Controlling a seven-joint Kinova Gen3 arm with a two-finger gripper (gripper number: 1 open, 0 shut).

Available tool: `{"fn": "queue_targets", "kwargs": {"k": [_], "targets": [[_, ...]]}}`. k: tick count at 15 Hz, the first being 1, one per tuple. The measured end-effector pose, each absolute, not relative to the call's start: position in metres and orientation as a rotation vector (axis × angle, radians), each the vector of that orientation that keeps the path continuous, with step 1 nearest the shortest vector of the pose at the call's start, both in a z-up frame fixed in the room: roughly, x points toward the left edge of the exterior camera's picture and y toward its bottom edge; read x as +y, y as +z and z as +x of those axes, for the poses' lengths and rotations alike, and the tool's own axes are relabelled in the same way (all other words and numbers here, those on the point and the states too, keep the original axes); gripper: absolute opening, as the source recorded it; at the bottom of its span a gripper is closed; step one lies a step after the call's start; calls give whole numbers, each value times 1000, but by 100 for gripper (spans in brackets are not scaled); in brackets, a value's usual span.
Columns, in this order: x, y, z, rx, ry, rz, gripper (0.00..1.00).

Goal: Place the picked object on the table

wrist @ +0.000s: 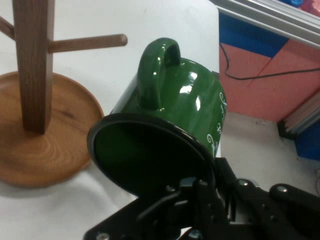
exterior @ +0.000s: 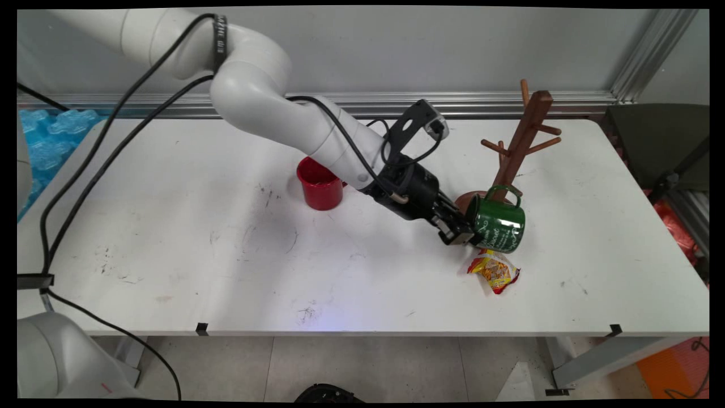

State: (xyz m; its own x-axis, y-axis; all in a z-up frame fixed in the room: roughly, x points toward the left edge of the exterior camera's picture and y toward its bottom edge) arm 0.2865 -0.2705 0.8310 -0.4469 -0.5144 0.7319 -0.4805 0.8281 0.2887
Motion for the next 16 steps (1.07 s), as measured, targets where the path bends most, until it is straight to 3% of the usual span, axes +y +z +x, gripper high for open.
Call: {"fn": "queue_targets", "kwargs": {"k": [9,16], "targets": [[-243,856,318,-2168,-73,728,0],[-231,898,355,-2253,-45,727,0]]}}
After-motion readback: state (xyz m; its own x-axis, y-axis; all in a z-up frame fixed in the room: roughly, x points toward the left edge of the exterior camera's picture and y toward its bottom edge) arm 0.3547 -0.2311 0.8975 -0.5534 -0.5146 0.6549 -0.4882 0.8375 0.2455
